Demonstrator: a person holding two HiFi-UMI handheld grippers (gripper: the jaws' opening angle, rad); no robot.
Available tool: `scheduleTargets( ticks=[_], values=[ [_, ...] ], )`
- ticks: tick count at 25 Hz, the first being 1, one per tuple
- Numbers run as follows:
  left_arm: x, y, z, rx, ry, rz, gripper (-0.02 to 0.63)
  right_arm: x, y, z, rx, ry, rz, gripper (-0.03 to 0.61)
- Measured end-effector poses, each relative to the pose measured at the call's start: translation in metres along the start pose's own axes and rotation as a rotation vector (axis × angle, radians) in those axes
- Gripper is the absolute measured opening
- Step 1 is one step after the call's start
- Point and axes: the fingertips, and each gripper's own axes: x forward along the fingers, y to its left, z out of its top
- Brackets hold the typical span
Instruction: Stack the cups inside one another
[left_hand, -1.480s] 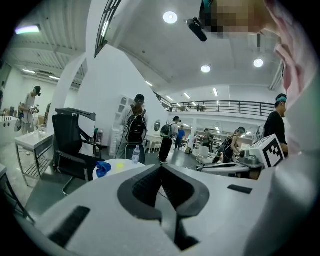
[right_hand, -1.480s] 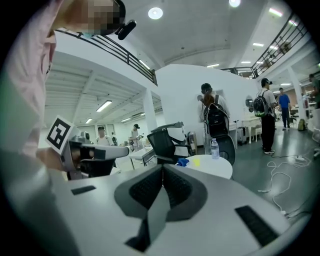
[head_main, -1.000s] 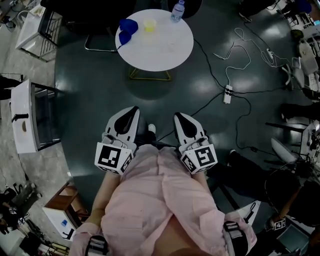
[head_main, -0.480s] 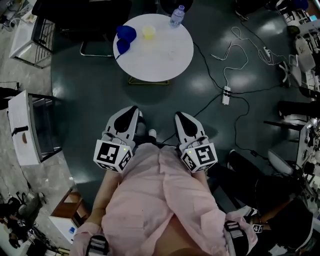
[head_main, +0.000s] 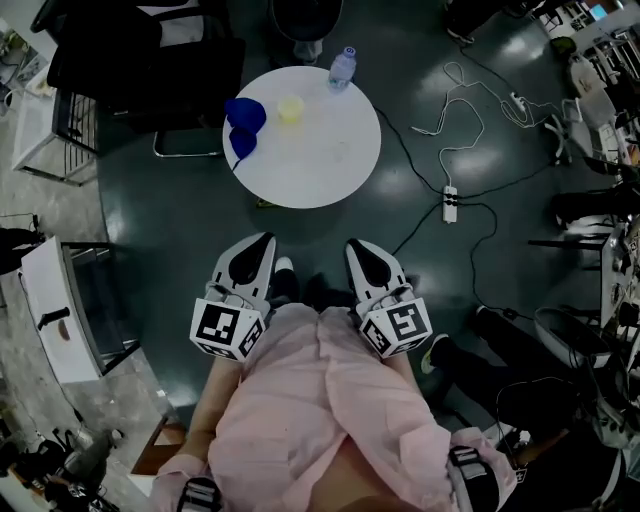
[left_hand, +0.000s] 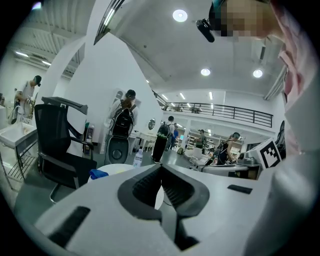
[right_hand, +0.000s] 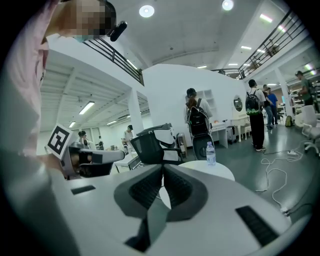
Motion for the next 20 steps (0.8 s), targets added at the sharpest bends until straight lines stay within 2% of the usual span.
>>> scheduleTargets(
  ticks=[11,20],
  values=[
    [0.015,0.032,0.001,-0.049,0.027,0.073,0.018,0.038,-0.008,0.001,0.024,0.04,0.031,0.032],
    [0.06,0.057,0.02,-0.088,0.004,0.134,0.018,0.101,-0.04,0.021,0.011,0.06,0.137,0.032]
  ],
)
